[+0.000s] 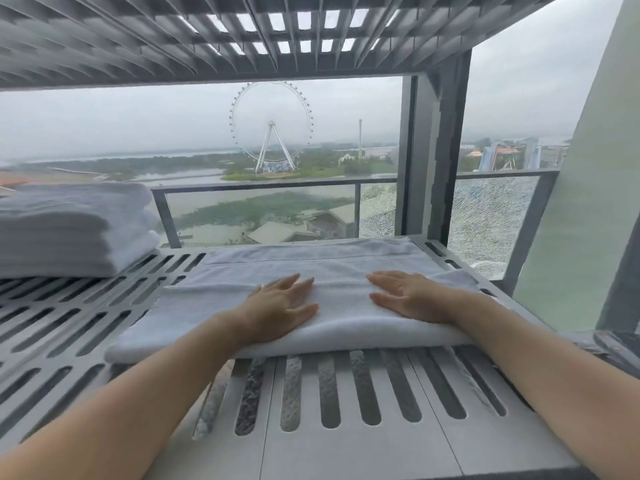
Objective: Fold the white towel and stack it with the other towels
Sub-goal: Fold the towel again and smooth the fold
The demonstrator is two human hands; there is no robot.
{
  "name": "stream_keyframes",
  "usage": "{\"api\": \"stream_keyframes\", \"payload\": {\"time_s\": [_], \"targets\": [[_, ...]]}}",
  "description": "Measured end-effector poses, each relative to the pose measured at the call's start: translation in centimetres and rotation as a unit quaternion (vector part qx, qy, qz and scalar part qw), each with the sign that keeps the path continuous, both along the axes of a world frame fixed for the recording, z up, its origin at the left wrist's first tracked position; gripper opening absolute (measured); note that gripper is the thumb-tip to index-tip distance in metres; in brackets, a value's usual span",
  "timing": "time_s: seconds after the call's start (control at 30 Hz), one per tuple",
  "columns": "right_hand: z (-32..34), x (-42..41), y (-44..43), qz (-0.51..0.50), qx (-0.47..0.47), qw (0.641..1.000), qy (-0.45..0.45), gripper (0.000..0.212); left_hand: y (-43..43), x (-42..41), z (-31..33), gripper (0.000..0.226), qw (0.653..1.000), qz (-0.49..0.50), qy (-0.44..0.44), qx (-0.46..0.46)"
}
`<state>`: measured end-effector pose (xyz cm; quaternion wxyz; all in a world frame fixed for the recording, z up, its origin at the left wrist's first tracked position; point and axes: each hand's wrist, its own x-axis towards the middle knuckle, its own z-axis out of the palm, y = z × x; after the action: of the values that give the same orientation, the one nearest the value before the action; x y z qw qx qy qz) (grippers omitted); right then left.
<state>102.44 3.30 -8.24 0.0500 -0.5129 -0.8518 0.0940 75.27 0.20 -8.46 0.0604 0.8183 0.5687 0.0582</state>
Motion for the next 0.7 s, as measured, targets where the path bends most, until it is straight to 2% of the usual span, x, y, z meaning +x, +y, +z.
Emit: {"api": "stream_keyframes", "payload": {"time_s": [0.2, 0.27, 0.4, 0.7], "targets": [[0.5, -6.4, -2.0, 0.047, -0.009, 0.998, 0.045, 0.056, -0.7, -1.6, 0.4, 0.066, 0.999, -0.009, -0.021, -0.036], [0.5, -9.5, -2.6, 0.069, -0.007, 0.997, 0.035, 0.054, -0.3, -2.1, 0.7, 0.059, 0.997, -0.026, -0.057, -0.052], [1.2, -14.4, -2.9, 0.078, -0.028, 0.996, 0.026, 0.051, 0.2, -4.7, 1.0, 0.039, 0.995, -0.045, -0.091, -0.024], [1.3, -22.7, -0.8, 0.004, 0.002, 1.000, 0.031, 0.045, 1.0, -13.0, 1.1, 0.042, 0.998, -0.007, 0.008, 0.054]]}}
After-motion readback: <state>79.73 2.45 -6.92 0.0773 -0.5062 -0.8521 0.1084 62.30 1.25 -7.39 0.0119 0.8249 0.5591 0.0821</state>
